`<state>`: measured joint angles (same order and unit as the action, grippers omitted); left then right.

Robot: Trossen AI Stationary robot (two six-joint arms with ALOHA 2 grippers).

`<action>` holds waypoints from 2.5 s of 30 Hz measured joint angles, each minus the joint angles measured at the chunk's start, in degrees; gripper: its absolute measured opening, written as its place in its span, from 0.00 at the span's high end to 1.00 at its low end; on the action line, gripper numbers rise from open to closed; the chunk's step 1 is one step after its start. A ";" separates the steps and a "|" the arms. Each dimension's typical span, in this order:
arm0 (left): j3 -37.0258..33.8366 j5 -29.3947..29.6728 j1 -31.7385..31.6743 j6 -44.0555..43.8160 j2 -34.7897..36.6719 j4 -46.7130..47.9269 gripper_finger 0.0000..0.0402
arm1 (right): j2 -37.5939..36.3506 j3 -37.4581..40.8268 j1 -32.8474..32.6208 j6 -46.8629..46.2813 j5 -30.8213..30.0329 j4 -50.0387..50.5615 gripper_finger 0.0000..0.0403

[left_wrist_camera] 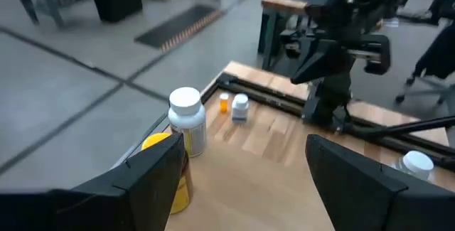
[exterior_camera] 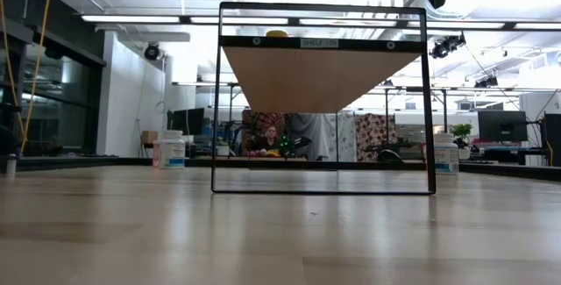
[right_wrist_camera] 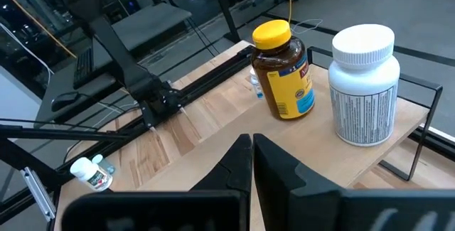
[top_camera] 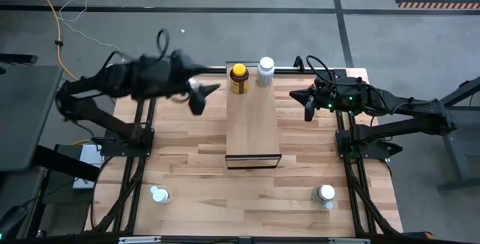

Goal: Pick and place medicine bottles onto shelf by color
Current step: Put the right white blue pill bottle on the shelf

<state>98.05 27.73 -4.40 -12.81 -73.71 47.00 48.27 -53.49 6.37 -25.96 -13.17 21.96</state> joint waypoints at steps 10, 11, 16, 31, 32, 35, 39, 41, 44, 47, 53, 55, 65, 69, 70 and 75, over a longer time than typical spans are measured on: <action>-39.31 0.59 8.60 0.57 20.93 -35.94 0.29 | 0.00 0.00 0.00 0.00 0.00 0.00 0.98; -41.37 0.05 8.52 0.58 22.31 -37.18 0.29 | 0.00 0.00 -0.02 0.02 0.00 0.00 0.98; -45.18 -0.47 7.22 1.41 26.99 -37.14 0.29 | 0.00 0.00 -0.01 0.07 0.02 0.00 0.98; -45.25 1.28 6.92 -0.03 29.11 -36.93 0.29 | 0.17 -0.09 4.23 -9.88 0.43 2.00 0.82; -45.25 1.28 6.92 -0.05 29.09 -36.93 0.29 | 0.22 -0.09 5.47 -10.33 1.19 3.49 0.77; -45.25 1.28 6.92 -0.05 29.11 -36.96 0.29 | 0.86 -0.11 9.90 -12.90 2.66 10.39 0.59; -45.25 1.31 6.92 -0.05 29.11 -36.93 0.29 | 4.23 -2.15 17.03 -14.50 5.33 22.26 0.35; -45.25 1.31 6.92 -0.05 29.11 -36.89 0.29 | 7.51 -4.91 20.36 -13.33 4.57 28.44 0.26; -45.25 1.33 6.92 -0.07 29.11 -36.46 0.29 | 13.62 -9.24 25.21 -11.54 -0.53 38.06 0.21; -45.25 1.31 6.92 -0.58 29.11 -35.73 0.29 | 19.54 -11.89 30.35 -10.74 -2.92 43.72 0.20; -45.25 0.98 6.92 -0.71 29.11 -35.54 0.29 | 29.00 -12.20 38.50 -5.22 -0.19 44.81 0.20; -45.25 1.00 6.92 -0.71 29.11 -35.54 0.29 | 31.71 -12.20 40.49 -4.32 0.59 44.49 0.20; -45.25 1.00 6.92 -0.64 29.11 -35.53 0.29 | 40.01 -12.20 47.27 -0.67 6.72 41.66 0.20; -45.25 1.00 6.92 -0.58 29.11 -35.49 0.29 | 41.71 -12.20 48.55 -0.71 7.86 40.90 0.20; -45.25 1.00 6.92 -0.58 29.11 -35.49 0.29 | 42.15 -12.20 48.87 -0.75 8.07 40.93 0.20; -45.25 1.00 6.90 -0.58 29.11 -35.47 0.29 | 43.97 -12.20 50.64 -1.07 10.26 40.62 0.20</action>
<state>52.80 28.73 2.50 -13.39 -44.60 11.53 92.24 -65.69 57.01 -27.02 -2.91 62.58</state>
